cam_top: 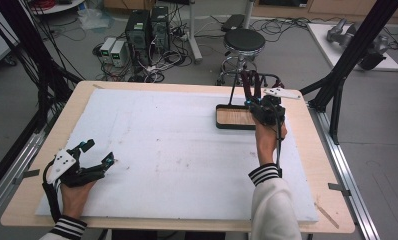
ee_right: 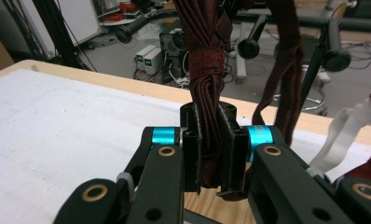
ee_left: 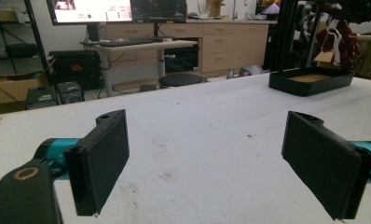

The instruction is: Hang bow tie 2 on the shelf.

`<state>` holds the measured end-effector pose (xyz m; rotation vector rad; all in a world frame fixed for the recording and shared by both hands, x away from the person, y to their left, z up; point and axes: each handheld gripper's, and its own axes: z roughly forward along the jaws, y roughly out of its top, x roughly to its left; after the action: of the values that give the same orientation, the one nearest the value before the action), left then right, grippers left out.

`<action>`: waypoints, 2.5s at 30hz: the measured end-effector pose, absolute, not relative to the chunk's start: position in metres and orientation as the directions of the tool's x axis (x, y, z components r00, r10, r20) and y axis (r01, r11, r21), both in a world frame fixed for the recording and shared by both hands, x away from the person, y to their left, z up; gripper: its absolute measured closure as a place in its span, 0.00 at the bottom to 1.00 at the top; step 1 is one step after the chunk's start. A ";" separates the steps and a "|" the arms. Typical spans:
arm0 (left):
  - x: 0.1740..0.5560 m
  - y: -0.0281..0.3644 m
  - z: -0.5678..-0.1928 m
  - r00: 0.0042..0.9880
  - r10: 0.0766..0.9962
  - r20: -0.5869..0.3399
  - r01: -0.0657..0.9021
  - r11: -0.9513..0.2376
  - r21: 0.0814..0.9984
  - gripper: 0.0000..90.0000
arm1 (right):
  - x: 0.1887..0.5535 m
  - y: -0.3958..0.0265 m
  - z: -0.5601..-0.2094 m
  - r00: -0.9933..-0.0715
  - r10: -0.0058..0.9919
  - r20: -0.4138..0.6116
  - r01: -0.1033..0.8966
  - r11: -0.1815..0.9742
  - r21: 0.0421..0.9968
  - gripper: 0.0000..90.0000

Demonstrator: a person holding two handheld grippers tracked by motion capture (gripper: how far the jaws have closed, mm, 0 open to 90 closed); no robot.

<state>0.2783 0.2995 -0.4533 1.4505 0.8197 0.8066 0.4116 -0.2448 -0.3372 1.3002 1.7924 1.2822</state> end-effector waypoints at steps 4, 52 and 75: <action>0.278 0.300 -0.453 0.507 0.862 0.010 0.025 -0.026 0.999 0.17 | 0.417 -0.245 -0.342 -0.366 0.925 0.100 0.394 0.057 0.917 0.90; 0.278 0.299 -0.453 0.507 0.862 0.011 0.024 -0.026 0.999 0.17 | 0.436 -0.238 -0.370 -0.406 0.908 0.099 0.540 0.151 0.828 0.01; 0.278 0.299 -0.453 0.505 0.863 0.014 0.020 -0.028 0.999 0.17 | 0.314 -0.268 -0.359 -0.498 0.867 0.016 0.184 0.088 0.979 0.01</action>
<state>0.2777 0.2988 -0.4535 1.4492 0.8172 0.8122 0.3139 -0.2683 -0.3592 1.0376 1.7656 1.4500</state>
